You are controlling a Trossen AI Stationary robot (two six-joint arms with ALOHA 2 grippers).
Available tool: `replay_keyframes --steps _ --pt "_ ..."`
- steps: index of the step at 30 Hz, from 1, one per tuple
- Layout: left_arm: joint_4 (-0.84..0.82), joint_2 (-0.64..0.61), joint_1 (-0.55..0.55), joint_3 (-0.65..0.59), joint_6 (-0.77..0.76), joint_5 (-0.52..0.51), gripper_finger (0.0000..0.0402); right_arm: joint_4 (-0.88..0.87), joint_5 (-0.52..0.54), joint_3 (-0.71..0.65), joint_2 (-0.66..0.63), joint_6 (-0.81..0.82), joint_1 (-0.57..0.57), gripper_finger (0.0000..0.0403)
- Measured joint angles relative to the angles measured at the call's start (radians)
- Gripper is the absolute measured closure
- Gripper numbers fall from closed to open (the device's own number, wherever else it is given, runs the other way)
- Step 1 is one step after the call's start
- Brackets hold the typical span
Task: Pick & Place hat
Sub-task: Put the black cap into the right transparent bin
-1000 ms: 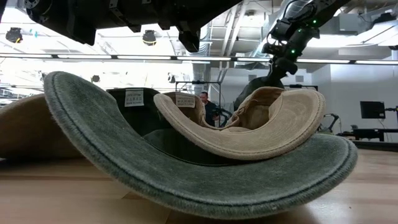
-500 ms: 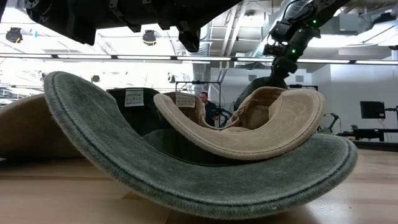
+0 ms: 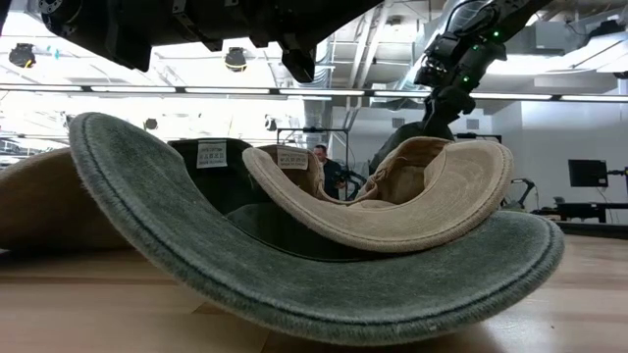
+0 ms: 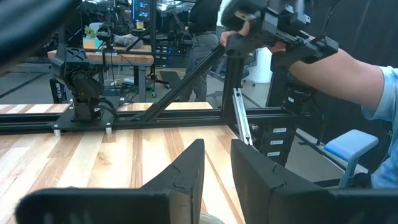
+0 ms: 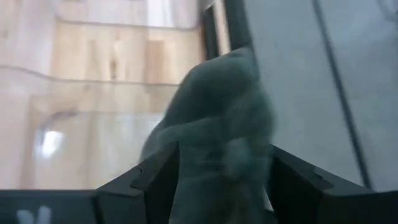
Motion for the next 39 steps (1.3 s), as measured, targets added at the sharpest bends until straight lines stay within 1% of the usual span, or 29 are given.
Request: replay_keyframes --steps 3,8,11,13,19,24,27,30,33,36,39 --pt "-0.002 0.0 0.0 0.0 0.0 0.0 0.0325 0.058 0.024 0.0 -0.01 0.013 -0.002 0.02" --pt "-0.002 0.0 0.0 0.0 0.0 0.0 0.0325 0.137 0.02 0.0 -0.057 0.055 -0.002 0.0204" --pt "-0.002 0.0 0.0 0.0 0.0 0.0 0.0325 0.129 -0.006 0.0 -0.097 0.079 -0.001 0.0204" --pt "-0.002 0.0 0.0 0.0 0.0 0.0 0.0325 0.113 -0.053 0.0 -0.126 0.1 -0.001 0.0204" --pt "-0.002 0.0 0.0 0.0 0.0 0.0 0.0325 0.062 -0.257 0.0 -0.211 0.165 0.016 0.0207" --pt "-0.034 0.0 -0.009 0.0 -0.051 0.0 0.0325 -0.004 -0.494 0.0 -0.273 0.282 0.069 0.0209" --pt "-0.045 0.0 -0.019 0.0 -0.08 0.0 0.0325 -0.107 -0.616 0.0 -0.292 0.325 0.113 0.0209" --pt "-0.053 0.0 -0.028 0.0 -0.103 0.0 0.0325 -0.247 -0.722 -0.008 -0.296 0.32 0.166 0.0211" --pt "-0.052 0.0 -0.038 0.0 -0.106 0.0 0.0325 -0.303 -0.872 -0.089 -0.318 0.309 0.229 0.0213" --pt "-0.057 -0.006 -0.044 0.0 -0.107 0.0 0.0325 -0.284 -1.012 -0.213 -0.359 0.278 0.314 0.0213" --pt "-0.064 -0.018 -0.055 0.0 -0.128 0.0 0.0325 -0.216 -1.148 -0.348 -0.4 0.256 0.414 0.0214"
